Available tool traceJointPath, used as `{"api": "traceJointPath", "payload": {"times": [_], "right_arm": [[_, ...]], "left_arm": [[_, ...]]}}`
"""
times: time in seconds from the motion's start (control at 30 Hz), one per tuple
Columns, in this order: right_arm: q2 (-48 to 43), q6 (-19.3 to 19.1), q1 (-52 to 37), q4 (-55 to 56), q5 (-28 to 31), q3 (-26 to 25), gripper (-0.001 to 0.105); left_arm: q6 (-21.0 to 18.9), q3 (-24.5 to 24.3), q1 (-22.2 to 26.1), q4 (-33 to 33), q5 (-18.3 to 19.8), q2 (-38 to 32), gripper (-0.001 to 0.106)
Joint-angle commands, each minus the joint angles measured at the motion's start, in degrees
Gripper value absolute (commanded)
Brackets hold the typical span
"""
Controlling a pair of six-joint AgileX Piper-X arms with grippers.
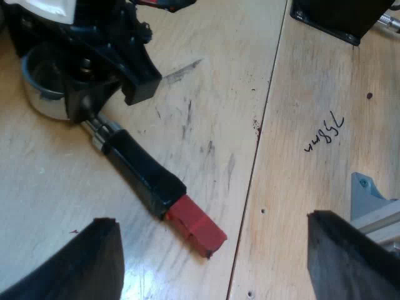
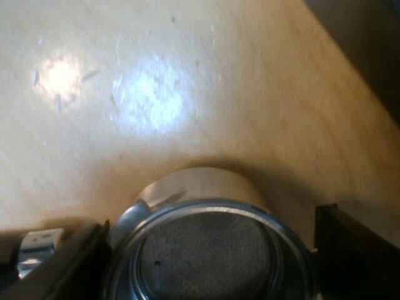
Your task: Put the handle in the coffee machine
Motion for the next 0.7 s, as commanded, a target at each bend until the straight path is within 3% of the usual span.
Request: {"api": "traceJointPath", "payload": {"times": [0.03,0.1,0.13,0.33,0.4,0.47,0.7], "right_arm": [[0.38,-0.09,-0.15,3.55,-0.27,0.03,0.009],[0.38,1.03,-0.15,4.06,-0.27,0.03,0.0],[0.28,3.54,-0.15,4.71,-0.27,0.03,0.0],[0.07,8.27,-0.15,6.2,-0.27,-0.09,0.0],[-0.6,13.7,-0.15,7.63,-0.27,-0.09,0.0],[-1.04,15.25,-0.15,8.1,-0.27,-0.09,0.0],[-3.12,22.33,-0.15,8.65,-0.27,-0.09,0.0]], "left_arm": [[0.26,-0.07,0.07,-0.85,0.82,-0.34,0.064],[0.26,-0.07,0.07,-1.16,0.82,-0.34,0.064],[0.26,-0.07,0.07,-1.3,0.82,-0.34,0.064],[0.26,-0.07,0.07,-1.28,0.82,-0.34,0.064],[0.26,-0.07,0.07,-1.28,0.82,-0.34,0.064],[0.52,-0.07,0.07,-1.43,0.82,-0.34,0.064],[4.65,-0.07,0.07,-1.41,0.31,-0.34,0.064]]}}
